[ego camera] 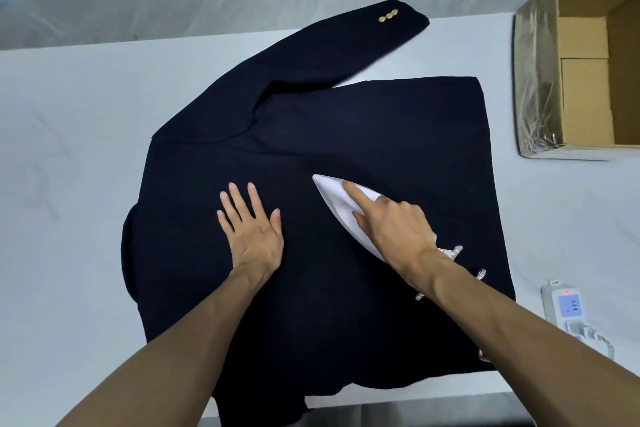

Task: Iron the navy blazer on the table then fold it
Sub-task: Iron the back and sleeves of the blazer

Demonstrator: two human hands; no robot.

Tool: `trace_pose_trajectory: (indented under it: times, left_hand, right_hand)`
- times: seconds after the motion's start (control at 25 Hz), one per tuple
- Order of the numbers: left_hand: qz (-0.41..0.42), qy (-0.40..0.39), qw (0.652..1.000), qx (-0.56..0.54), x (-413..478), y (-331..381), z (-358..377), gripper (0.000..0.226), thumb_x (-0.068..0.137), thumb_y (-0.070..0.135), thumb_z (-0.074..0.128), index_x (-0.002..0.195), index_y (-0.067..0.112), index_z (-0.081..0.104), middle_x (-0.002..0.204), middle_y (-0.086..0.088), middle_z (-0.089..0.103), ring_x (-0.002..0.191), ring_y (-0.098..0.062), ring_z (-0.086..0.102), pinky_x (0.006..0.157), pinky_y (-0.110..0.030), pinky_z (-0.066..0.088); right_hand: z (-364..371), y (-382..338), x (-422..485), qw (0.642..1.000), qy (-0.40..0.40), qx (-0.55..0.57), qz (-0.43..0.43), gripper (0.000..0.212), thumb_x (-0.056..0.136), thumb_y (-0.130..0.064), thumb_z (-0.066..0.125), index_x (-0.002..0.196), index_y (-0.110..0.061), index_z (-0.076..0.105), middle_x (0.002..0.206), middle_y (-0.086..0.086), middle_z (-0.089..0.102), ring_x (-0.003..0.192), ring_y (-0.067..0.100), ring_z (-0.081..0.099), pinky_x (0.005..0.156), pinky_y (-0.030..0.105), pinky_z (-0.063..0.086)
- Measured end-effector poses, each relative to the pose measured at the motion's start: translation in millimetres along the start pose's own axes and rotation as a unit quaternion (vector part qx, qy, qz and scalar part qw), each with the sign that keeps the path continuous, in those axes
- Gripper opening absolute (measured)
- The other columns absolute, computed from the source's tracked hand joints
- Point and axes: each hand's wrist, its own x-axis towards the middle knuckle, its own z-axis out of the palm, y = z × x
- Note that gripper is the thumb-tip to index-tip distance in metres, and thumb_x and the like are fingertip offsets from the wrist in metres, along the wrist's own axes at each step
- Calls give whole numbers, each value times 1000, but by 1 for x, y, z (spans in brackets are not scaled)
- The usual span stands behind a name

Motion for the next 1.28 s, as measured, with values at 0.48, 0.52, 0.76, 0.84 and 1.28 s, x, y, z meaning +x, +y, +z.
trace_pose_trajectory:
  times: [0.48,0.52,0.76,0.84,1.28]
  left_hand:
    - [122,53,990,-55,0,111,5,68,104,50,24,158,13,3,165,-15,-4,153,-31,-5,124,-51,4]
    - [106,47,993,-27,1,116,12,71,103,56,18,158,16,-1,165,-18,-7,152,-35,-8,123,-53,2]
    - [92,65,992,49,0,121,20,67,100,60,8,157,28,-8,162,-25,-8,151,-42,-6,121,-58,8]
    - [93,63,992,56,0,123,21,68,100,60,7,157,27,-9,162,-26,-8,150,-43,-6,121,-58,8]
    - [233,64,965,101,-11,169,28,72,99,60,9,157,20,-7,162,-26,-10,150,-43,-9,121,-57,6]
  right_hand:
    - [11,32,-5,995,42,61,64,50,104,-37,34,150,-38,15,73,2,51,57,25,48,54,33,36]
    - [13,38,-5,995,45,62,68,50,103,-37,34,150,-38,15,73,3,52,58,26,50,54,33,36]
    - [12,103,-10,975,91,130,155,46,102,-31,37,145,-38,23,71,5,55,59,32,46,57,35,33]
    - [8,121,-11,971,94,133,177,45,102,-32,35,145,-36,25,68,4,50,60,32,46,58,35,34]
    - [9,146,-11,960,100,133,224,46,103,-31,36,147,-31,27,69,4,45,62,31,40,61,35,30]
